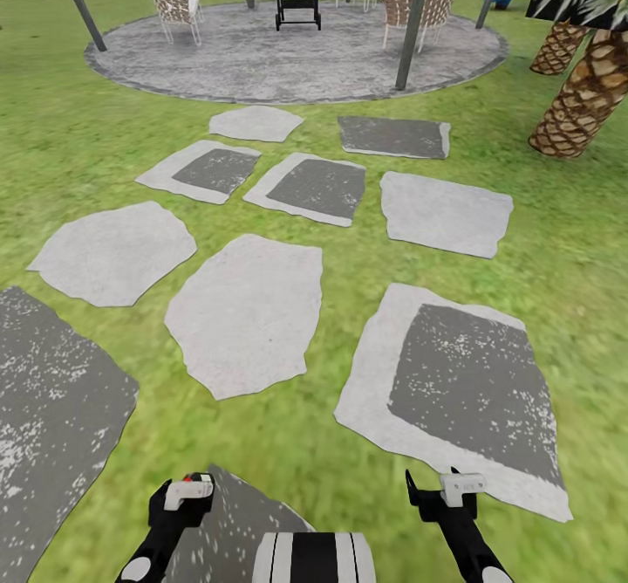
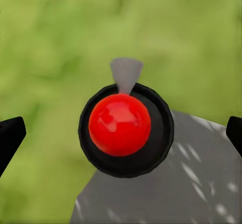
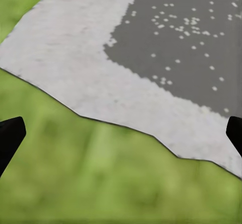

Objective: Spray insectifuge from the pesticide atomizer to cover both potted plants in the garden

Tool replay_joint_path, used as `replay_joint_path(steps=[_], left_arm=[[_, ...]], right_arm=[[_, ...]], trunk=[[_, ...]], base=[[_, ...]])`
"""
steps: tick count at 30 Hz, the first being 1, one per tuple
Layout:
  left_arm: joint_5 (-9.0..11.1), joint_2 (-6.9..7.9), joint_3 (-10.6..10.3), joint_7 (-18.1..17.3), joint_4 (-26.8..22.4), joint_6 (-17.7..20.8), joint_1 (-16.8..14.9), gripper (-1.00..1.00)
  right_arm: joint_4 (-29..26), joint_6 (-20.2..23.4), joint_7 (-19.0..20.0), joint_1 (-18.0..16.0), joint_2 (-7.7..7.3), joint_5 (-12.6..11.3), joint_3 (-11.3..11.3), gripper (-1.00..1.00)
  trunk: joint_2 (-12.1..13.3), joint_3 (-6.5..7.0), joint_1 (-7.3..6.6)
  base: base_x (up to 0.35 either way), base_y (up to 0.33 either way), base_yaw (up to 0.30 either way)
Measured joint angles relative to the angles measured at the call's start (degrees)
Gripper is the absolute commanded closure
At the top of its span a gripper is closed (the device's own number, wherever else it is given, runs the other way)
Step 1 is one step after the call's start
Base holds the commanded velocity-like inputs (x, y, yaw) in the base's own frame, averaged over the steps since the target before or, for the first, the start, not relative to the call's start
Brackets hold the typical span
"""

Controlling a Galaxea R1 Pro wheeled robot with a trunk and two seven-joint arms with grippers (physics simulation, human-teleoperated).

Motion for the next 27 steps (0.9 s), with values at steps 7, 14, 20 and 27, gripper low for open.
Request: replay_joint_path(steps=[7, 14, 20, 27], left_arm=[[0.3, 0.13, 0.1, 0.0, 0.0, 0.0, 0.0, 1.00], [0.2, 0.11, 0.0, 0.0, -0.1, 0.0, 0.0, 1.00], [0.1, 0.04, 0.0, 0.0, -0.2, 0.0, 0.0, 1.00], [0.1, -0.06, 0.0, -0.1, -0.3, -0.1, 0.0, 1.00]], right_arm=[[-0.1, 0.0, 0.0, 0.0, 0.00, 0.0, -0.1, -1.00], [-0.1, 0.0, 0.0, 0.0, 0.00, 0.0, -0.1, -1.00], [0.0, 0.0, 0.0, 0.0, 0.00, 0.0, -0.1, -1.00], [0.2, 0.0, 0.0, 0.0, 0.00, 0.0, 0.0, -1.00]], trunk=[[0.0, 0.00, 0.00], [0.0, 0.00, 0.00], [0.0, 0.00, 0.00], [0.0, 0.00, 0.00]], base=[[0.000, 0.000, 0.000], [0.000, 0.000, 0.000], [0.000, 0.000, 0.000], [0.000, 0.000, 0.000]])
